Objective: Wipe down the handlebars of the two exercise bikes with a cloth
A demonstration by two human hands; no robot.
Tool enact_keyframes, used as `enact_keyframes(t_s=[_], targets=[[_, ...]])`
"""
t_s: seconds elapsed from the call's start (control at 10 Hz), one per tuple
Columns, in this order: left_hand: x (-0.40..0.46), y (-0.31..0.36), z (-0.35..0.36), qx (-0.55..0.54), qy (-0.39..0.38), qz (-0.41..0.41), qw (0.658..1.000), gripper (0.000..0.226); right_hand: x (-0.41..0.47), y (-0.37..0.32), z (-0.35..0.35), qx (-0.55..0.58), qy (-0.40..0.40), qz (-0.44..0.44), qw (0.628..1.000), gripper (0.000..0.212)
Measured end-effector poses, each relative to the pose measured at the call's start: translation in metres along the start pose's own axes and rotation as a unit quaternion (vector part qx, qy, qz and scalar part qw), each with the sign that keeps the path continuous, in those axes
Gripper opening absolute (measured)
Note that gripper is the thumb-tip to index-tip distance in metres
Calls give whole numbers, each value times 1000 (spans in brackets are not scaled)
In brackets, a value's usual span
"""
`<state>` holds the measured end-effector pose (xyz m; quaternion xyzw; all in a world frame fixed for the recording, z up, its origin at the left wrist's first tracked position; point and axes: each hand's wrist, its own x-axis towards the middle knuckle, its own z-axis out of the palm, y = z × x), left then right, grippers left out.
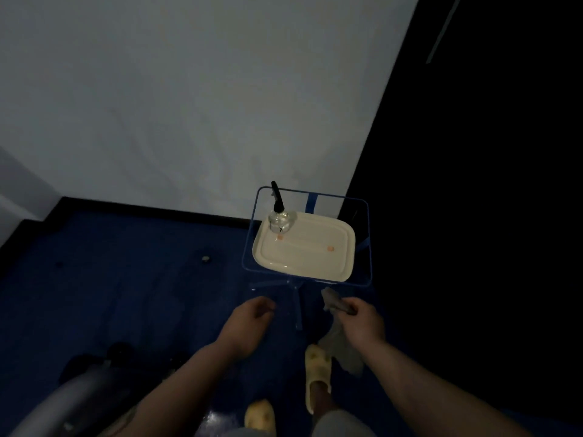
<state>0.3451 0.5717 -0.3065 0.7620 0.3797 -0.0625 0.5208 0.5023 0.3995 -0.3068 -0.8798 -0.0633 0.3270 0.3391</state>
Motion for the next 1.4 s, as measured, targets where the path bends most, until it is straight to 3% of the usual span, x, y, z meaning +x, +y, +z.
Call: enact_keyframes(t_s=[0.2, 0.5, 0.8, 1.1, 1.3, 1.4], targets=[[43, 18, 0, 10, 24, -40, 999, 17, 79, -22, -12, 6, -23, 15, 1000, 21], [111, 42, 8, -60, 51, -65, 995, 24, 175, -52, 15, -42, -48, -11, 998, 17], [108, 10, 9, -52, 64, -105, 991, 23, 211, -59, 44, -76, -79, 10, 994, 30], [84, 17, -12, -54, 51, -69, 995, 23, 156, -55, 22, -109, -52, 0, 993, 27], [47, 28, -26, -33, 29, -7, 999, 23, 79, -45, 13, -52, 8, -12, 999, 24], [26, 26, -29, -13, 16, 18, 1000, 21, 40, -39, 13, -20, 26, -25, 999, 33]])
